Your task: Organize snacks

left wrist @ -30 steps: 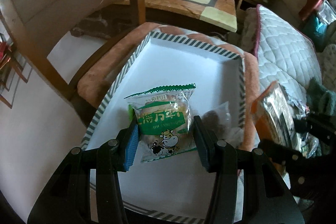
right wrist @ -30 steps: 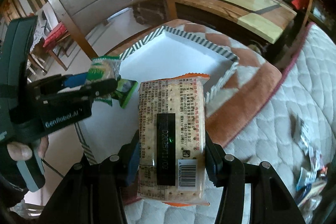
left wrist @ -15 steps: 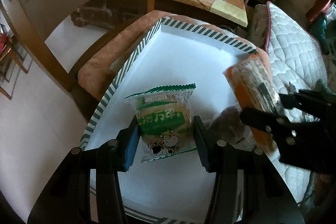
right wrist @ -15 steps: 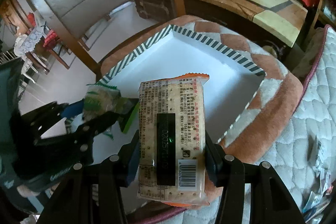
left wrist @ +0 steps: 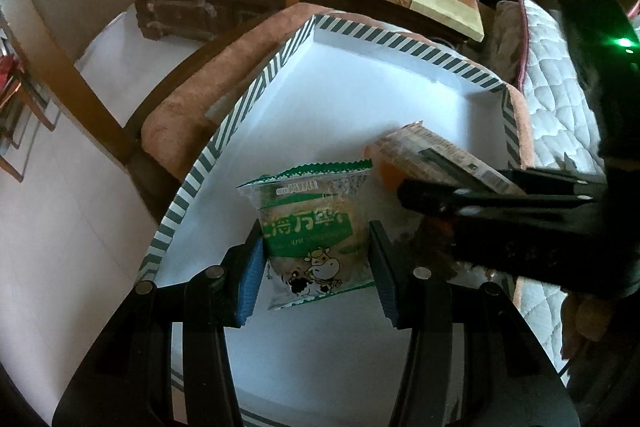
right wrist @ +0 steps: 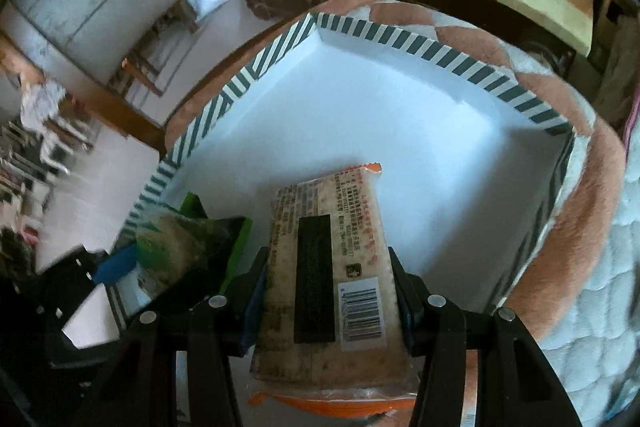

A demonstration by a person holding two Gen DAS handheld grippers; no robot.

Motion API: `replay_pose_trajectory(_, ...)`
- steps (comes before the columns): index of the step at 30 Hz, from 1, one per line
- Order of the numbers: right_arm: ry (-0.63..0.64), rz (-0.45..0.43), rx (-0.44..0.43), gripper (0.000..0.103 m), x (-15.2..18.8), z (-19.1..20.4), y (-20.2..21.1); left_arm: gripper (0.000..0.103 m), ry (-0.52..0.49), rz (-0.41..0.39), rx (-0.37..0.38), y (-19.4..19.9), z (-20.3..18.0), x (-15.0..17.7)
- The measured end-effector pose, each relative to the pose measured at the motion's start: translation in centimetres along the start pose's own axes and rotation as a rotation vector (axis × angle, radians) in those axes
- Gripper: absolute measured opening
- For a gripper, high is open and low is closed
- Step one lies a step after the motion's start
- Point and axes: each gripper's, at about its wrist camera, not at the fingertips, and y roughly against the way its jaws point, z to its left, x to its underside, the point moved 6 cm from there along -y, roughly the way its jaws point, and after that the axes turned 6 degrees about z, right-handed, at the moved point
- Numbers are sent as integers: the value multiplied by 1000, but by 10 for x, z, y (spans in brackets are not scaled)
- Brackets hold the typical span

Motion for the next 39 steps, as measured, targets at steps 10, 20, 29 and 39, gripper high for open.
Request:
replay_pose_trajectory(10, -101, -139, -105, 57, 24, -14, 60, 64, 37, -53, 6, 23, 2, 0)
replay_pose_trajectory(20, -98, -196, -65, 57, 85, -24, 105, 67, -11, -128, 52, 63, -35, 5)
replay_pose_trajectory(29, -177, -225, -15, 57, 144, -61, 134, 67, -116, -127, 107, 75, -99, 20)
replay_pose_trajectory(39, -311, -246, 51, 59, 211, -122, 161, 67, -235, -90, 163, 71, -176, 41)
